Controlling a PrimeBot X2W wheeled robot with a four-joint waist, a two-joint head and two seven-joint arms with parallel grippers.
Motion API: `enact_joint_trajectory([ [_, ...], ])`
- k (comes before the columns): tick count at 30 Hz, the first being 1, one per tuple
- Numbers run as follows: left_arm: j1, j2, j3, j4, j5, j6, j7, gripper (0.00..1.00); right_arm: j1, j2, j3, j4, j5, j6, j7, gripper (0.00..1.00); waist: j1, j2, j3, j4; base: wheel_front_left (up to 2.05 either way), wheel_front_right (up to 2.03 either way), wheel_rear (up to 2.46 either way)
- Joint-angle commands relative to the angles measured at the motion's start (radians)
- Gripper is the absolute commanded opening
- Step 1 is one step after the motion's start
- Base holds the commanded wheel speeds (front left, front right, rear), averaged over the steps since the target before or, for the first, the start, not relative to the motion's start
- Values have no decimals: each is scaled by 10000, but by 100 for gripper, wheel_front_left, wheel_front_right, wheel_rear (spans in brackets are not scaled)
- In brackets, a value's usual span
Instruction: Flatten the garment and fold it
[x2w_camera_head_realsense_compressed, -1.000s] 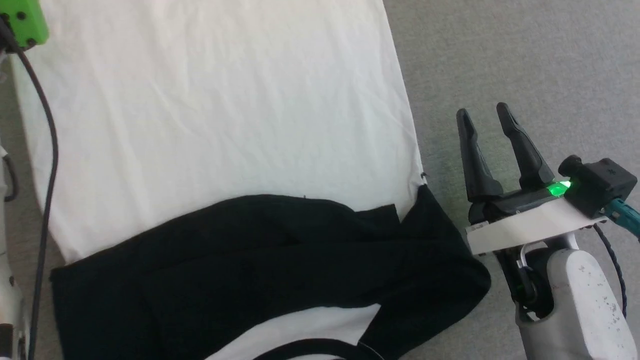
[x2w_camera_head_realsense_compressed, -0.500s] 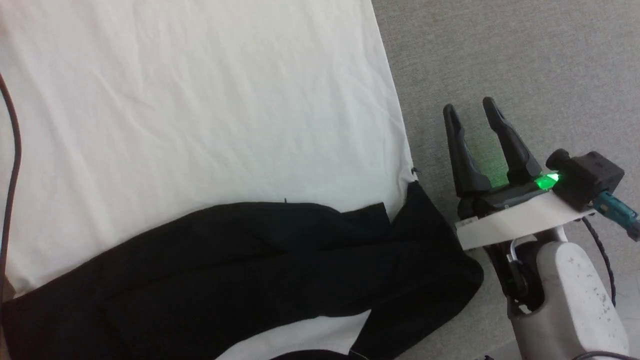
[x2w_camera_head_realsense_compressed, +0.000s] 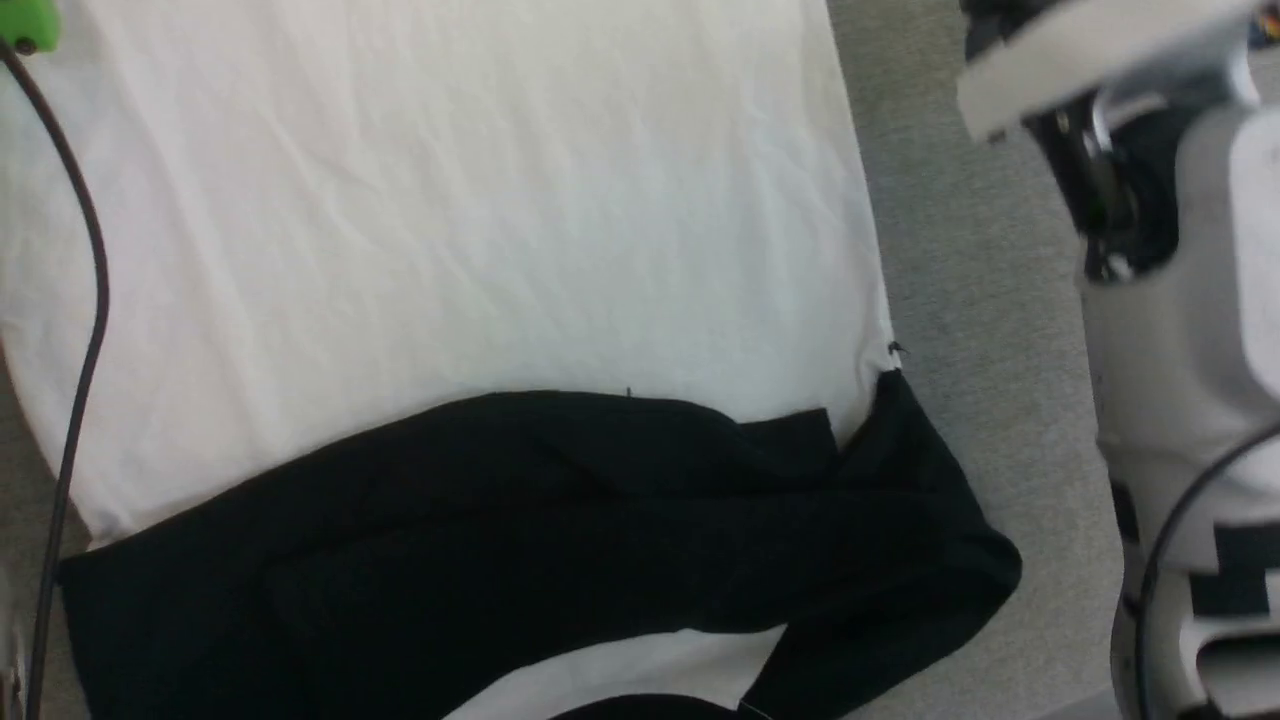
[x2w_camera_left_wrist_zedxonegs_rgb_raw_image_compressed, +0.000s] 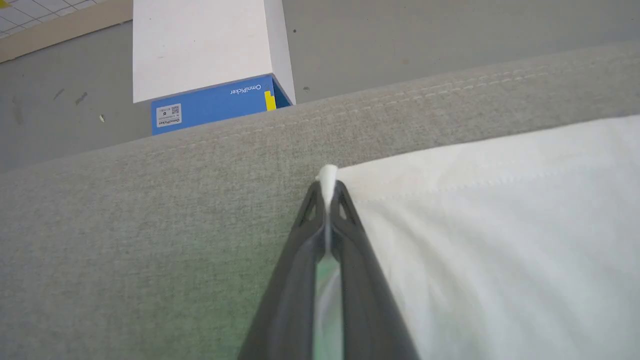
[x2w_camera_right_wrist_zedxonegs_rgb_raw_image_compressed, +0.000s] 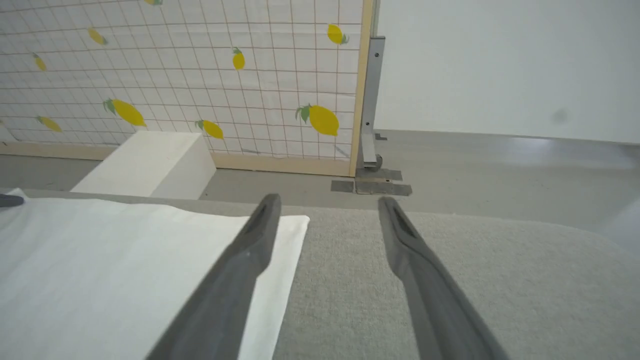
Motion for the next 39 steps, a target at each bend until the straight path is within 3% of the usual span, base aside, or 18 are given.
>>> enact_joint_trajectory([
  [1,-141,-121,-73,24,-70,-107,-149,0,-604,28,61,656,73,-15,499,100,-1,0,151,316,0,0,0],
  [9,-679,-652,-477,190,-222,-417,-1075,0,-3237,28,-335,3991,-628,-15,3028,100,-1,0,466,1128,0,0,0],
  [20,-1147,-1051,-817,660,-399,-729,-1890,0,-4991,28,-1274,6171,-1713,-15,4879,100,-1,0,792,1687,0,0,0],
  [21,-1178,-1079,-834,703,-420,-742,-1939,0,-5077,28,-1348,6304,-1776,-15,5121,95,-1,0,812,1720,0,0,0],
  [22,-1205,-1098,-849,738,-433,-752,-1971,0,-5141,28,-1401,6382,-1810,-15,5282,80,-1,0,830,1745,0,0,0],
  [23,-1238,-1115,-864,783,-448,-762,-2006,0,-5211,28,-1432,6447,-1878,-15,5441,49,-1,0,848,1767,0,0,0],
  [27,-1360,-1125,-908,934,-477,-810,-2157,0,-5355,28,-1406,6440,-2095,-15,5671,0,-1,0,913,1831,0,0,0],
  [32,-1471,-998,-878,1054,-398,-836,-2788,0,-5393,28,-1475,6085,-2374,-15,5118,0,-1,0,926,1815,0,0,0],
  [39,-1618,-838,-748,1417,-124,-668,-4481,0,-5420,-71,-1396,5630,-2770,-15,2963,0,-1,0,621,1806,0,0,0],
])
